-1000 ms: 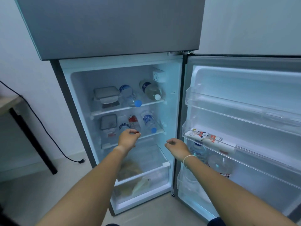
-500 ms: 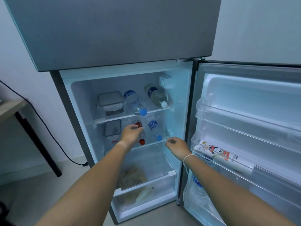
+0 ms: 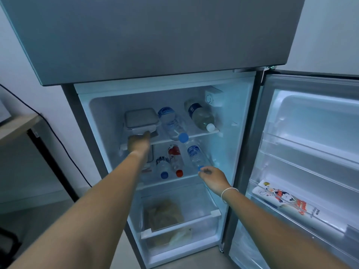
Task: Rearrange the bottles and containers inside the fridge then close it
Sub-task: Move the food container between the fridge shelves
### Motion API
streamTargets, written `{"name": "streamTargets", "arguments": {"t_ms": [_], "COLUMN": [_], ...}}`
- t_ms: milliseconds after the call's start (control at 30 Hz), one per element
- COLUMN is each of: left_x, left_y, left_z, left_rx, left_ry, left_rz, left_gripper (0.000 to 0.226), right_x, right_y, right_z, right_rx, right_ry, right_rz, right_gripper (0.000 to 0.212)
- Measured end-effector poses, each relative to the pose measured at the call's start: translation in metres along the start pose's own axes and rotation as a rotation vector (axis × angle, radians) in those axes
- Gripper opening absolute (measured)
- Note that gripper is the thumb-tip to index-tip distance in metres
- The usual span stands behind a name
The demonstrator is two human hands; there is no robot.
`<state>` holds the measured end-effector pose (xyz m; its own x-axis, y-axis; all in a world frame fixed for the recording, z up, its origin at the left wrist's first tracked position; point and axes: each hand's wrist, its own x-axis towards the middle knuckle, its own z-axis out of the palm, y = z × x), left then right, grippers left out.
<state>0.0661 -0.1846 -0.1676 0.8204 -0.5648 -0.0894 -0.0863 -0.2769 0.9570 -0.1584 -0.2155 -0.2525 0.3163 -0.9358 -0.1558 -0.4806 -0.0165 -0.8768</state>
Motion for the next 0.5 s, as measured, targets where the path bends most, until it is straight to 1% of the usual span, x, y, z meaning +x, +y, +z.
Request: {"name": "streamTargets", "arguments": {"t_ms": [67, 100, 133, 233, 367, 433, 500], "left_x": [0.014, 0.016, 0.023, 0.036, 0.05, 0.056, 0.061], "left_y": [-0.001, 0.0, -0.001, 0.002, 0.004, 0.003, 0.002], "left_z": [-0.003, -0.006, -0.007, -0.011, -0.013, -0.013, -0.014], "left_rx": [-0.084, -0.106, -0.101, -0.122, -0.137, -0.185, -0.232], "left_ry": [0.085, 0.114, 0.128, 0.093, 0.06, 0.036, 0.02], "left_rz": [-0.07, -0.091, -0.093, -0.124, -0.144, -0.169, -0.192], "left_gripper": [0.057, 0.066, 0.07, 0.068, 0.055, 0.057, 0.064], "right_x": [0.006, 0.008, 0.011, 0.018, 0.024, 0.026, 0.028], "right_y": [-0.003, -0.004, -0.007, -0.014, -0.024, -0.031, -0.039], "right_z": [0.008, 0.011, 0.015, 0.025, 0.035, 0.038, 0.041], "right_rx": [0.005, 0.002, -0.004, -0.001, -0.001, -0.002, -0.001], "right_ry": [-0.017, -0.026, -0.035, -0.046, -0.068, -0.074, -0.07], "right_rz": [0.004, 0.004, 0.002, 0.003, -0.016, -0.036, -0.065], "right_gripper": [0.035, 0.035, 0.035, 0.035, 0.034, 0.033, 0.032]}}
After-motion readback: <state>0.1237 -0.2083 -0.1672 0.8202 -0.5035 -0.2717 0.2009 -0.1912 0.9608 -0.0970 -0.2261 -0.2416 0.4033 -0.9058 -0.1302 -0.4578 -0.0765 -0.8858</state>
